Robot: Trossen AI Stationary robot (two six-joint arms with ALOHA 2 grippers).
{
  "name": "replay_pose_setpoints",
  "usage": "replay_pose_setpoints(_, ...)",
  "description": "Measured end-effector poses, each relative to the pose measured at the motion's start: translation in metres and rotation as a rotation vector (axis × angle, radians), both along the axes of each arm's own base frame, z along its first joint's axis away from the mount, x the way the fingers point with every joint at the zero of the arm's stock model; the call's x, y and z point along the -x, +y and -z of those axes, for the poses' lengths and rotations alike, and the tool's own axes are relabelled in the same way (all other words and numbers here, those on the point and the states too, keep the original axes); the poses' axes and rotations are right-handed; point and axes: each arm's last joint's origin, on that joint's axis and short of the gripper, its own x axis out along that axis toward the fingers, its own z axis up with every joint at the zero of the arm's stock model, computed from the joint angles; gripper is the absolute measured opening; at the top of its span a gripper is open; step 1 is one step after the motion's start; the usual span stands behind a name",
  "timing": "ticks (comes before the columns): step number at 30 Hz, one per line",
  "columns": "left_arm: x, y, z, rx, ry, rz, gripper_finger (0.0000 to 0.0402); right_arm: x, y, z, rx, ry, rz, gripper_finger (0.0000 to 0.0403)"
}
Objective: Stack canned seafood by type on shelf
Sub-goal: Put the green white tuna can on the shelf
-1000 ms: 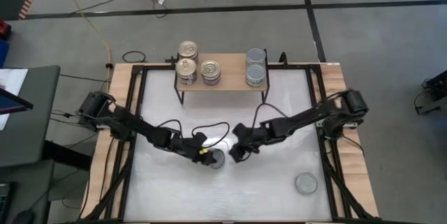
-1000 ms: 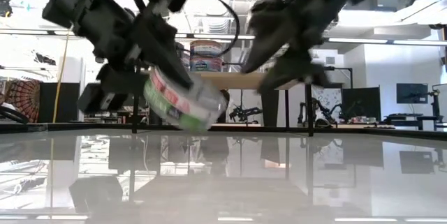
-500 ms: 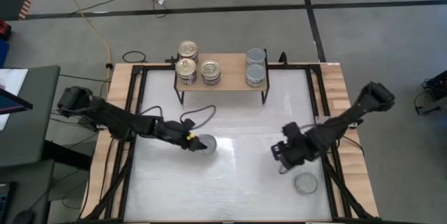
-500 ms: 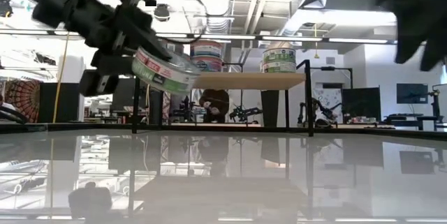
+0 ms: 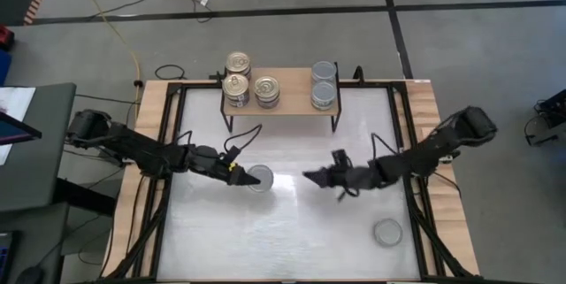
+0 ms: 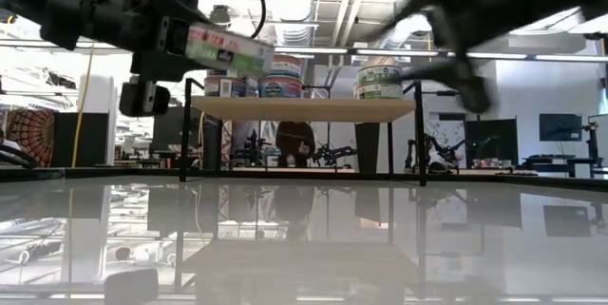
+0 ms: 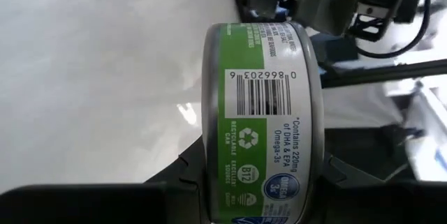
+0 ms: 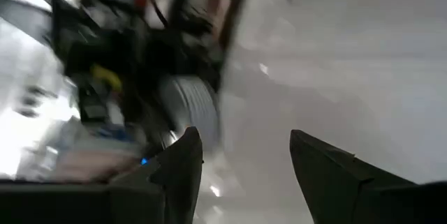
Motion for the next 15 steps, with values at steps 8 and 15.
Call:
replay_pose_setpoints(8, -0.001, 0.001, -0.005, 0.061, -0.031, 0.02, 0.0118, -0.051, -0.031, -0.002, 0.012, -0.127, -0.047, 0.024)
replay_pose_setpoints(15, -0.001, 0.0, -0.008, 0.08, -0.059, 0.05, 0.0125, -0.1, -0.039, -0.016, 0.118, -0.158, -0.22, 0.024)
